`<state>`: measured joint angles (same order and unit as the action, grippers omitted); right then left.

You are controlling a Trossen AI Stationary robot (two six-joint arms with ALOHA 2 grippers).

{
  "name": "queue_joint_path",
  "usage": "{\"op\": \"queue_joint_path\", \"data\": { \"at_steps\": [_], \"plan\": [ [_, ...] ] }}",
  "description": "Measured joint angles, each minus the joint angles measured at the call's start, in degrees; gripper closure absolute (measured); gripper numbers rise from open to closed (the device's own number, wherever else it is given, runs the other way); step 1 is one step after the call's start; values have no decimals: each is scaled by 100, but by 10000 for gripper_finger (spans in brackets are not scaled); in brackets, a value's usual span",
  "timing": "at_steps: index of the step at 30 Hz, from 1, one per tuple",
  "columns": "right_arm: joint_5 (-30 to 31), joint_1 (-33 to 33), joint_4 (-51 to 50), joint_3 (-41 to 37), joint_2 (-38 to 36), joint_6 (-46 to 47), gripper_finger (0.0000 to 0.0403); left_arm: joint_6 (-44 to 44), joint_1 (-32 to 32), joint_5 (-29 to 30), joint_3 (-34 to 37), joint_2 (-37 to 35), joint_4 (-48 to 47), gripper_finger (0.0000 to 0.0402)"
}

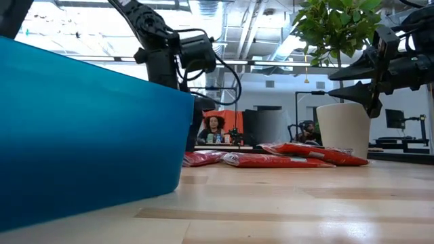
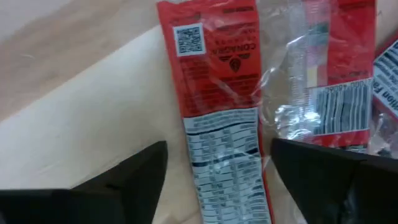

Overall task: Sort popcorn bags into baskets
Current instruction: Put the red popcorn bag into the blue bin

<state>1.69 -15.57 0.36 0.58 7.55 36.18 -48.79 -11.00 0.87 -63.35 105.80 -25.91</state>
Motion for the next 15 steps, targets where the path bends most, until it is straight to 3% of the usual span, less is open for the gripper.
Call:
{"op": "queue_joint_path", "data": {
  "at_steps": [5, 12, 15],
  "plan": [
    [-3, 4, 0, 0, 0, -10, 191, -153, -9, -187, -24, 252, -6, 215],
    [-2, 3, 0, 0, 0, -76, 201, -36, -33, -390, -7, 276, 159, 377],
    [-4, 4, 0, 0, 0, -86, 204, -92, -31, -504, -2, 280, 286, 392]
  ]
}}
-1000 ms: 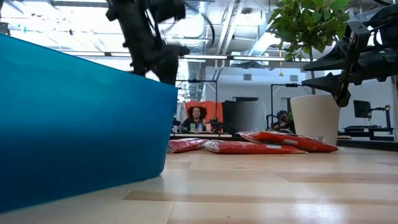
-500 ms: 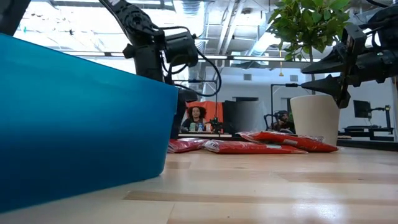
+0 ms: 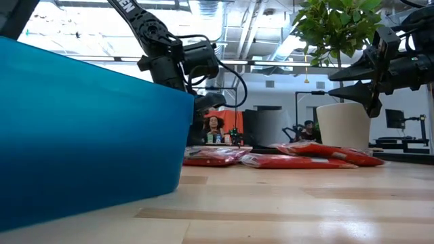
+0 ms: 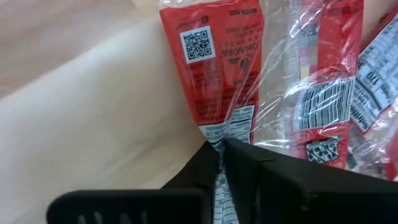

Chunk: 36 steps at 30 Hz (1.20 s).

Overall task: Sort popcorn bags into baskets
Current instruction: Put the red popcorn bag into the blue bin

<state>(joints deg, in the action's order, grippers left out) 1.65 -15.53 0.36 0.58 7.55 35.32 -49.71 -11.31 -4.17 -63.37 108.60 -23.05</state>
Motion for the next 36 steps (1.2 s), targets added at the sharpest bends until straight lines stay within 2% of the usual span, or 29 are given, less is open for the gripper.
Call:
{"op": "queue_joint_path", "data": {
  "at_steps": [4, 9, 17, 22, 25, 28, 36],
  "plan": [
    [0, 0, 0, 0, 0, -1, 207, -153, 4, -169, 19, -74, 132, 399],
    [-5, 0, 0, 0, 0, 1, 209, -198, 4, -344, 44, -494, 40, 401],
    [-12, 0, 0, 0, 0, 3, 207, -415, 88, -475, 35, -1519, -40, 401],
    [-13, 0, 0, -2, 0, 5, 213, -501, 341, -930, 24, -2318, -160, 401],
    [-13, 0, -1, 0, 0, 5, 215, -658, 648, -1129, 15, -2800, -534, 401],
    [-13, 0, -2, 0, -2, 5, 215, -865, 1096, -1051, 15, -3182, -1052, 401],
    [-13, 0, 0, 0, -2, 18, 213, -2257, 2643, -10, 15, -3633, -2257, 401]
  ]
}}
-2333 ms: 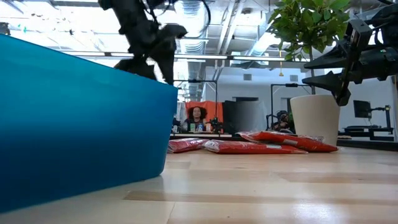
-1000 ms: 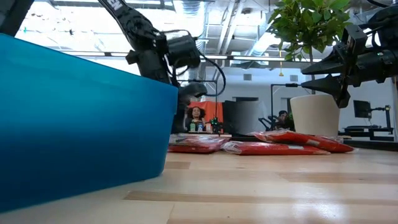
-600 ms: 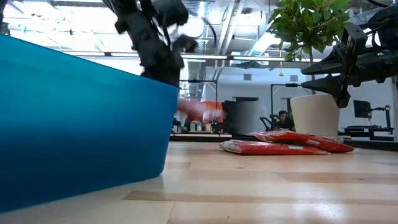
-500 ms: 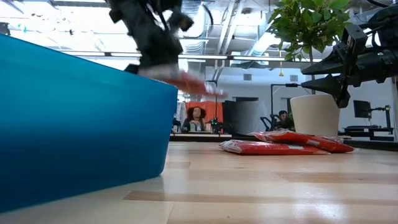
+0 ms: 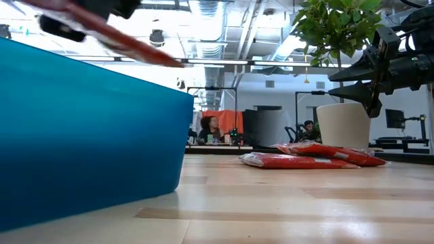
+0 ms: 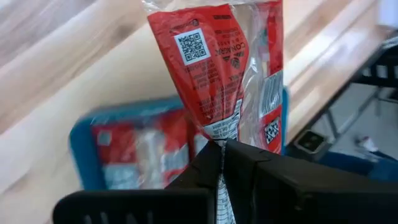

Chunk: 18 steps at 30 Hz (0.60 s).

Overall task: Sort popcorn bags into baskets
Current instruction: Put the red popcorn bag into the blue bin

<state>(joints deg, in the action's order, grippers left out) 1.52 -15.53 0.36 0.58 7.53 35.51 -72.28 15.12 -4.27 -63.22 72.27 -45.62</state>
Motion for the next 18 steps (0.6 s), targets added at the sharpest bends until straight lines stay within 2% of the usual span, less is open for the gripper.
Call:
{"op": "queue_joint_path", "data": {
  "at_steps": [8, 18],
  "plan": [
    [0, 0, 0, 0, 2, -2, 217, -643, 1001, 319, 5, -4, -691, 401],
    [1, 0, 0, 0, 1, 0, 209, -1358, 1536, 228, 786, -72, -399, 401]
  ]
}}
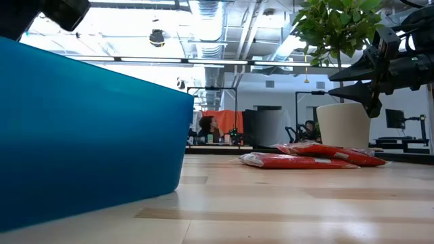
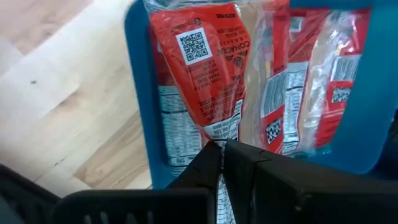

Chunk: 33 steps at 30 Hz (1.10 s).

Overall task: Sort popcorn bags into baskets
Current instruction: Put the red popcorn bag into the blue bin

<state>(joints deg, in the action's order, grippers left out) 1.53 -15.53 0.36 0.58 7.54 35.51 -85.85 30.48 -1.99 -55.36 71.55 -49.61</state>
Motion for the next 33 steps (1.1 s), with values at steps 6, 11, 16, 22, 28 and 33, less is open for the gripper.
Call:
{"op": "queue_joint_path", "data": {
  "at_steps": [6, 11, 16, 22, 28, 33],
  "plan": [
    [1, 0, 0, 0, 0, -1, 214, 60, 77, -36, 203, 0, 206, 401],
    [1, 0, 0, 0, -1, -2, 214, 48, 74, -123, 470, 0, 571, 401],
    [1, 0, 0, 0, 0, -3, 206, -106, 29, -92, 607, 0, 652, 397],
    [1, 0, 0, 0, -1, -15, 196, -131, 29, -161, 611, 0, 457, 344],
    [1, 0, -1, 0, 1, -41, 191, -168, 0, -385, 611, 0, 455, 263],
    [3, 0, 0, 0, 0, -107, 190, -162, -334, -454, 430, -1, 604, 211]
  ]
}}
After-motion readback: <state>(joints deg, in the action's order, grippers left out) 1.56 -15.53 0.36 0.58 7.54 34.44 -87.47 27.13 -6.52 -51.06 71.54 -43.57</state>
